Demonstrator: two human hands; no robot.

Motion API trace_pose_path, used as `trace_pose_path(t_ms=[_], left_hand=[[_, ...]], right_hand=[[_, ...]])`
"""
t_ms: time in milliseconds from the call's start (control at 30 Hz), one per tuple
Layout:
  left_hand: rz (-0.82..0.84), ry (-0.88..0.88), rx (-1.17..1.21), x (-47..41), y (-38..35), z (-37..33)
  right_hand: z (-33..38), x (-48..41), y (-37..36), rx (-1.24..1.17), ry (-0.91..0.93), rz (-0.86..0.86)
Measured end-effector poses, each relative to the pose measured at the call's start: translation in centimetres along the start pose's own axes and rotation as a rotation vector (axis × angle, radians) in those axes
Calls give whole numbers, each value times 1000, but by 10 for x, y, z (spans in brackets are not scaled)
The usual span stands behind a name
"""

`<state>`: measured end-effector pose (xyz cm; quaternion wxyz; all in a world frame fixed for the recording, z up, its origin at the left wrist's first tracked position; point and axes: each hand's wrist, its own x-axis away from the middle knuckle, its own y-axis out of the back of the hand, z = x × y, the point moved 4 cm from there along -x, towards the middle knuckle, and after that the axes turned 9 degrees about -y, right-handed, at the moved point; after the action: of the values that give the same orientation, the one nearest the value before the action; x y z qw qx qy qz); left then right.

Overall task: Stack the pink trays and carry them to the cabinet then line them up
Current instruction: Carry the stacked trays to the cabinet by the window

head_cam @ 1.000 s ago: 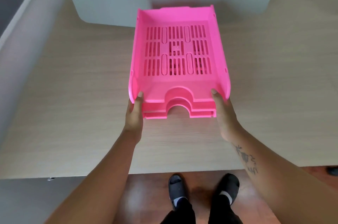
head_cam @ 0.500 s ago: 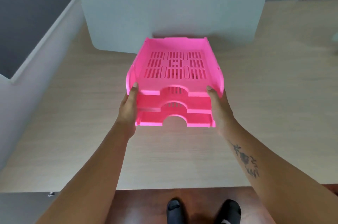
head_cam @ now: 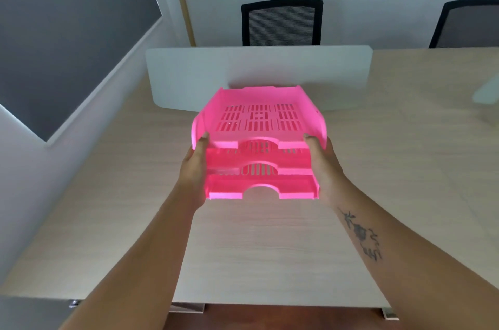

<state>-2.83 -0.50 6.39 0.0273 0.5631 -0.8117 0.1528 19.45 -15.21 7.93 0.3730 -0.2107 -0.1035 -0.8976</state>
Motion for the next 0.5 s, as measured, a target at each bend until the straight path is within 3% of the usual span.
trace_pose_path(t_ms=[300,500], left_hand=[[-49,-135,44,60,-23,-45],[-266,-249,88,145,-17,-71]], right_hand=[[46,34,25,13,88,167],[62,71,26,24,86,402]])
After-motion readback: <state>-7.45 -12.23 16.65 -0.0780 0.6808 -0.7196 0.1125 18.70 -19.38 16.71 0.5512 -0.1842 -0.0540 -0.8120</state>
